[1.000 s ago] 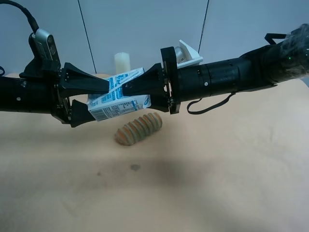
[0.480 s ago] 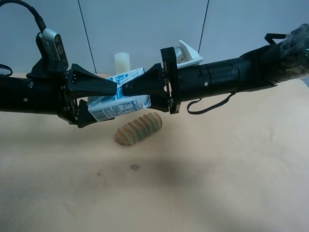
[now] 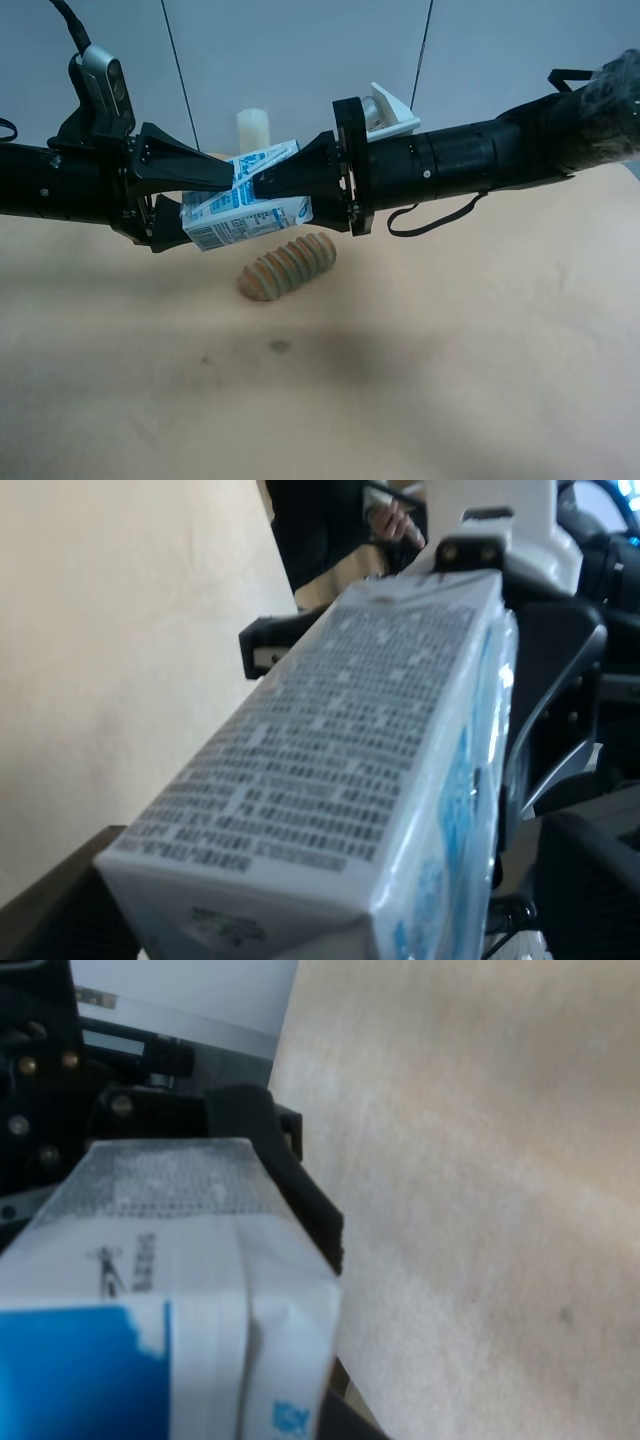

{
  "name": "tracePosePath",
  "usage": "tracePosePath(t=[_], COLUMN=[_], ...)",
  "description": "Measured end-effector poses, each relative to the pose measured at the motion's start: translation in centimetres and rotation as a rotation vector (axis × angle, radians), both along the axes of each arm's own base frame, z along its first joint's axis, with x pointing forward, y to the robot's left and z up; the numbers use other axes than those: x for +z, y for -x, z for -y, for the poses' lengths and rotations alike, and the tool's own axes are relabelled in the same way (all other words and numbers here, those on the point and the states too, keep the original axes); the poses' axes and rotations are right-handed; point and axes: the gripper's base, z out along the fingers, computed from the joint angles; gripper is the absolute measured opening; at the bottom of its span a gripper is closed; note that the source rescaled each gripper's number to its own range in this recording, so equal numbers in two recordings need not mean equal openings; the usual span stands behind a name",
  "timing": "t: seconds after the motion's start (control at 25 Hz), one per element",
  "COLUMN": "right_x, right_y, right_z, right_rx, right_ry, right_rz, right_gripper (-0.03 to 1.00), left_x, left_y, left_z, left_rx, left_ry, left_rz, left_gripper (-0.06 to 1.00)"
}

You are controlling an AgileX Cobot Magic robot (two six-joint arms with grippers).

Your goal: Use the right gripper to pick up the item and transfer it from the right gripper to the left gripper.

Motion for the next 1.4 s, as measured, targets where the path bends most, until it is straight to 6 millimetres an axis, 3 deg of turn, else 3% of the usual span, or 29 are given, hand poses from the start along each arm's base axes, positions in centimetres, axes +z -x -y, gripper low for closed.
tracePosePath(t=[0.2,0.52,0.76,1.4], right_x=[0.0,0.03,0.04,0.09], right_y=[0.0,0.0,-0.01,-0.08], right_z=[0.0,-0.03,-0.04,-0.01], right_rx=[0.0,-0.001,-0.002,-0.008], right_ry=[0.0,-0.003,-0.005,-0.01], right_rz=[0.0,-0.001,0.004,0.006], right_gripper=[0.0,0.0,0.0,0.0], left_x=[-0.01,0.07,0.14,0.25], left_y=[0.01,-0.11,-0.21,-0.33], left_z=[-0.02,-0.02,-0.08,-0.09], left_rx=[0.001,0.02,0.04,0.058], left_ry=[-0.001,0.014,0.027,0.044], left_rz=[-0.004,-0.026,-0.055,-0.073], left_gripper=[0.57,0.52,0.27,0.24])
